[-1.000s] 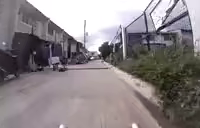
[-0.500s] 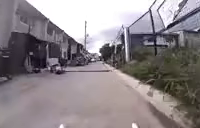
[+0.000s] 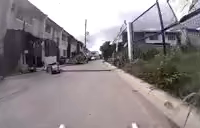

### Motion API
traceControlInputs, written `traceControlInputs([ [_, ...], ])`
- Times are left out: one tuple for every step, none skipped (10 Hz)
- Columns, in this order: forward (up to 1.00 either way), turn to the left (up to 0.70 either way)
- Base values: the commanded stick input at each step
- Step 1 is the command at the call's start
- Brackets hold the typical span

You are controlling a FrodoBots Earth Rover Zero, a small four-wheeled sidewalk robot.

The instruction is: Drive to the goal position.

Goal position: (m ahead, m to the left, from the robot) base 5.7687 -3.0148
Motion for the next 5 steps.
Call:
traceControlInputs([
  [1.00, 0.02],
  [1.00, 0.02],
  [1.00, 0.02],
  [1.00, 0.02],
  [1.00, 0.02],
])
